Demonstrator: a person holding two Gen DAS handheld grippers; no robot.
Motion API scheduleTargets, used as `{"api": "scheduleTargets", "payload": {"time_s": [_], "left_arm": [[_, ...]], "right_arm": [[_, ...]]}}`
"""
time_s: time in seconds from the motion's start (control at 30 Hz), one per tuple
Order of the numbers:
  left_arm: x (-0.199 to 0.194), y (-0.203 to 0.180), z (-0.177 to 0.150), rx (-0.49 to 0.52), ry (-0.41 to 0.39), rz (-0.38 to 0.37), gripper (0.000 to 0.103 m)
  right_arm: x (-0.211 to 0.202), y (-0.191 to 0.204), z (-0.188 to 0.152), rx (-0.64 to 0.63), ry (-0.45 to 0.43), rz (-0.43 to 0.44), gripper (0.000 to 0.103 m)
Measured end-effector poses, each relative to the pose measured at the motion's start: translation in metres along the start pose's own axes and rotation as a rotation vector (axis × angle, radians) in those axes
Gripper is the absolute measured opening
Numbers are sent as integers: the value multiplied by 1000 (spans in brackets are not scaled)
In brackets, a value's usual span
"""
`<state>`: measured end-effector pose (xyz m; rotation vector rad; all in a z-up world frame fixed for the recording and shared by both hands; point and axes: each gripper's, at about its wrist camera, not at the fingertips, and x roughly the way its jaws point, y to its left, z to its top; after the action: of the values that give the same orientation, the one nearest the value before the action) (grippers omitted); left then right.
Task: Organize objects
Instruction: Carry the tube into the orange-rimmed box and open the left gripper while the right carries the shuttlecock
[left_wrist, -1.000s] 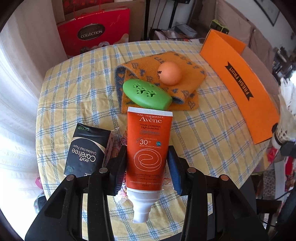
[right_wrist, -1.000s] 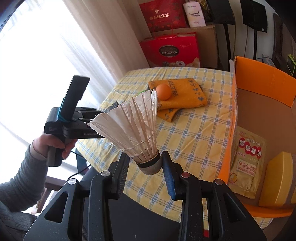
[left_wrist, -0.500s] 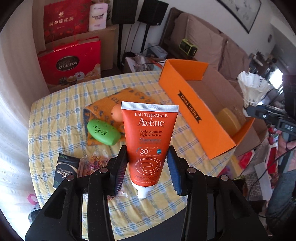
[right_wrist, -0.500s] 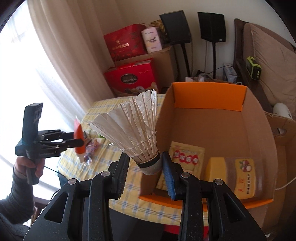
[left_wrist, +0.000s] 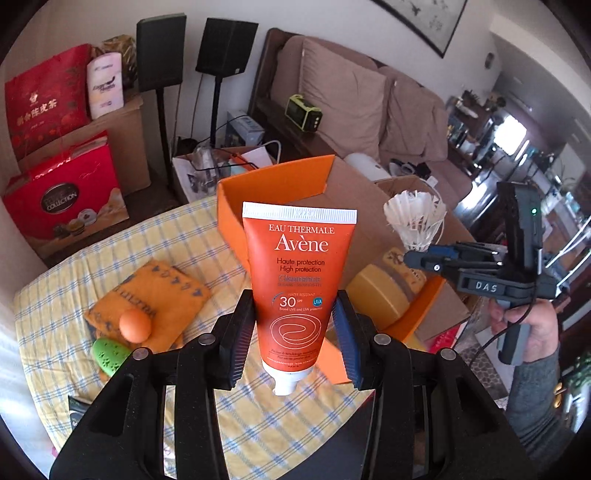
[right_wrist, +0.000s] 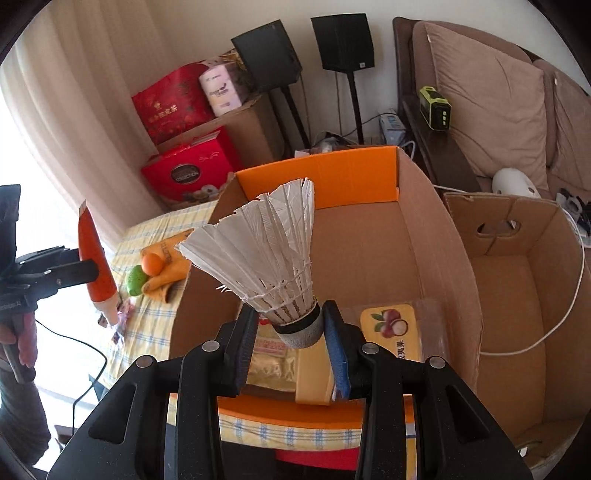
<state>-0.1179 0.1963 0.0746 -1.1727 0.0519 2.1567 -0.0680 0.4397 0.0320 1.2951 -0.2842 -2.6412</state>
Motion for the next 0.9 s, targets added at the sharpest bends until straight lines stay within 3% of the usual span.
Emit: {"api": "scheduleTargets", "payload": {"time_s": [0.33,0.9], "left_arm": [[64,-32,47,-33,37,-55,39],[211,-40,89,-270,248,-111,39]], "right_arm": [[-7,-27,-2,56,-15,-33,36],[-23,-54,-14,98,-48,-69,36]]}}
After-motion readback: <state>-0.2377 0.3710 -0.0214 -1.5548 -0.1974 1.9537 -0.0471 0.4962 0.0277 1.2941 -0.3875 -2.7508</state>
